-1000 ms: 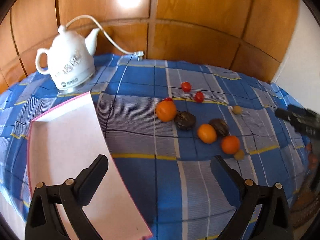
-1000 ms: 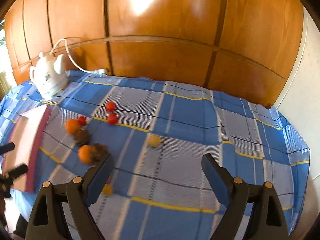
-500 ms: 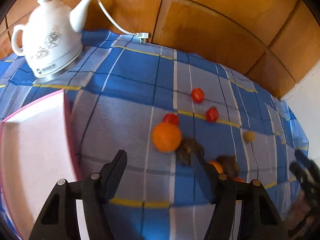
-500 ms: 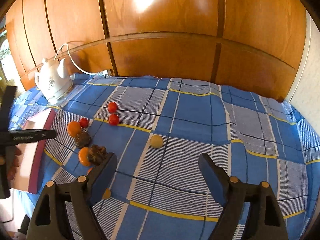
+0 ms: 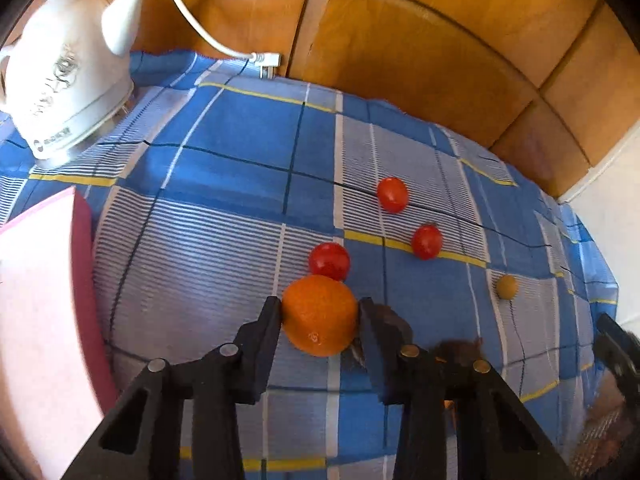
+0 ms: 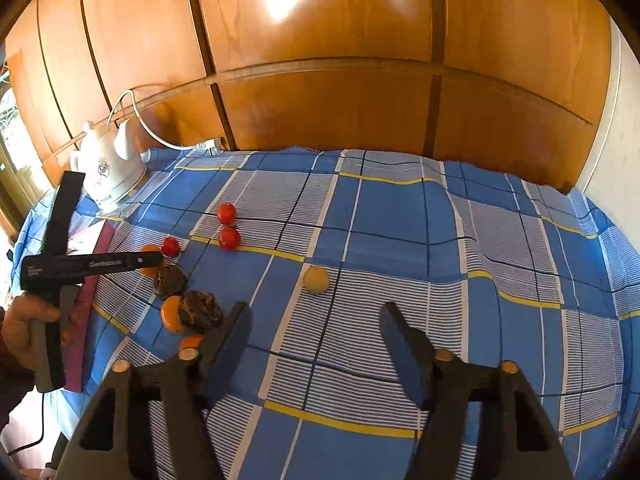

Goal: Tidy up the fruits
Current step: 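Reach the left gripper to the orange and close on it, then carry the orange into the tray with the left gripper while the right gripper grasps a cherry tomato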

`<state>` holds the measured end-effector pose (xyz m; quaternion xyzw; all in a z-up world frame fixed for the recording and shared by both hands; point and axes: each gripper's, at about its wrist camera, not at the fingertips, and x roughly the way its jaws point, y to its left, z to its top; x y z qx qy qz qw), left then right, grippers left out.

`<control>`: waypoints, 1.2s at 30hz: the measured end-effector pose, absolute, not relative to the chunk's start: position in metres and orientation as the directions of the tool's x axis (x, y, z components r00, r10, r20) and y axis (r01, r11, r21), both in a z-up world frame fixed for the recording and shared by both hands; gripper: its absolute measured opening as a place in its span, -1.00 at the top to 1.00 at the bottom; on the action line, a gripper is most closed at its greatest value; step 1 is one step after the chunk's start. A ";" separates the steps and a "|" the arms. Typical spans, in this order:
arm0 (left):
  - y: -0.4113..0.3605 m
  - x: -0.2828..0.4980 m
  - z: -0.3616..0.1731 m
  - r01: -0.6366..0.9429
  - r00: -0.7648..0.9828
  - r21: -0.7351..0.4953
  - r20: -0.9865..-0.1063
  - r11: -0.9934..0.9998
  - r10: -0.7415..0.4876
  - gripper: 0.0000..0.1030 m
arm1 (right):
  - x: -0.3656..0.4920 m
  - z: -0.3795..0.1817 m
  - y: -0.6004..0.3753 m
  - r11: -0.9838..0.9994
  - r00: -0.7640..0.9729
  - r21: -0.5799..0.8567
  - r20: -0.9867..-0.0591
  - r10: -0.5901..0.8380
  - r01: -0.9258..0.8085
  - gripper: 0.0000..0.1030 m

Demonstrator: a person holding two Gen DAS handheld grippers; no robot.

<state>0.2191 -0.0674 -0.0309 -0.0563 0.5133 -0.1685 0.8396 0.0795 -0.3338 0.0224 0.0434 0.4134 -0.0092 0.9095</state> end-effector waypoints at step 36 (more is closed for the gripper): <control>0.164 0.166 -0.016 -0.071 0.620 -0.051 -0.784 0.996 0.004 0.23 | 0.277 -0.030 -0.231 0.968 0.463 0.231 -0.872 0.161 0.098 0.37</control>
